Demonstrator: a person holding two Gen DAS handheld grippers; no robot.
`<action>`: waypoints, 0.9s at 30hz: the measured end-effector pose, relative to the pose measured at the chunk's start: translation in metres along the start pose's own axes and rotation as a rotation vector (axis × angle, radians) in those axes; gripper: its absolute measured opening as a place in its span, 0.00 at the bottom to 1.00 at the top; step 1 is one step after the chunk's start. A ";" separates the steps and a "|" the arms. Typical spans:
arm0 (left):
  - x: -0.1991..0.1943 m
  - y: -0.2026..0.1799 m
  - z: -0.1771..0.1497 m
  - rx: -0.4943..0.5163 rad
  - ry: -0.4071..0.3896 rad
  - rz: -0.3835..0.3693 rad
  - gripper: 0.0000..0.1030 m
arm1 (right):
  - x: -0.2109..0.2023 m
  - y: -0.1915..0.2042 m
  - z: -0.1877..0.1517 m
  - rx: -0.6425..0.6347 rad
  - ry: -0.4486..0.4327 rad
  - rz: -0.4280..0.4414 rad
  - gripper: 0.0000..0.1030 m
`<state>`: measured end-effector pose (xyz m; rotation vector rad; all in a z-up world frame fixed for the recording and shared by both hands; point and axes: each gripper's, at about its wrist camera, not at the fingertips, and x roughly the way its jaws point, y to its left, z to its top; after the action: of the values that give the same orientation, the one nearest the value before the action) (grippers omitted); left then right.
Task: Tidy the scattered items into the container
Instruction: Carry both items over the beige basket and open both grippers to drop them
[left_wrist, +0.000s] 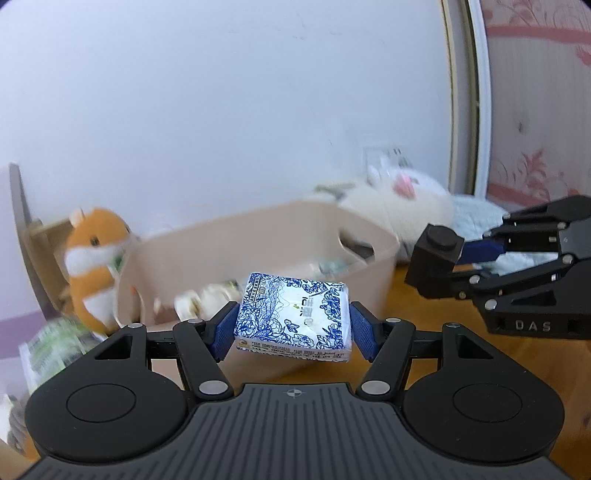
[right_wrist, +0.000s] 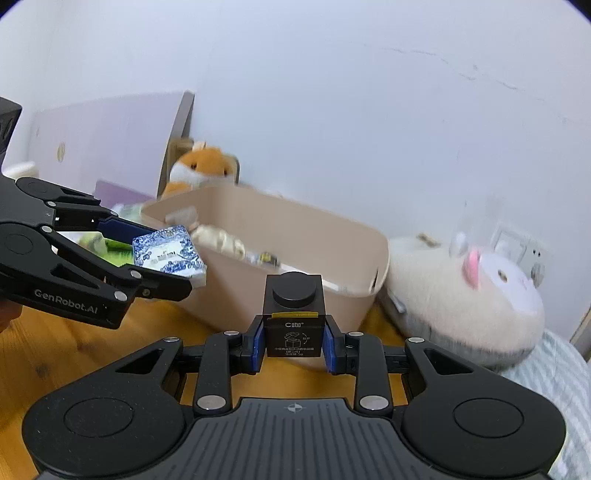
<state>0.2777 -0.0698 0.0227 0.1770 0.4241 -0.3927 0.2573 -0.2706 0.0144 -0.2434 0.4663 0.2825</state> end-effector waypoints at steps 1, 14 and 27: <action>-0.001 0.002 0.005 0.004 -0.010 0.008 0.63 | 0.001 -0.001 0.005 0.001 -0.010 -0.001 0.28; 0.033 0.047 0.055 -0.021 -0.019 0.114 0.63 | 0.040 -0.014 0.072 0.021 -0.060 0.029 0.28; 0.096 0.079 0.056 -0.078 0.119 0.152 0.63 | 0.122 -0.027 0.086 0.067 0.061 0.036 0.28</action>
<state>0.4105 -0.0433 0.0386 0.1557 0.5393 -0.2165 0.4054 -0.2447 0.0360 -0.1786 0.5398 0.2948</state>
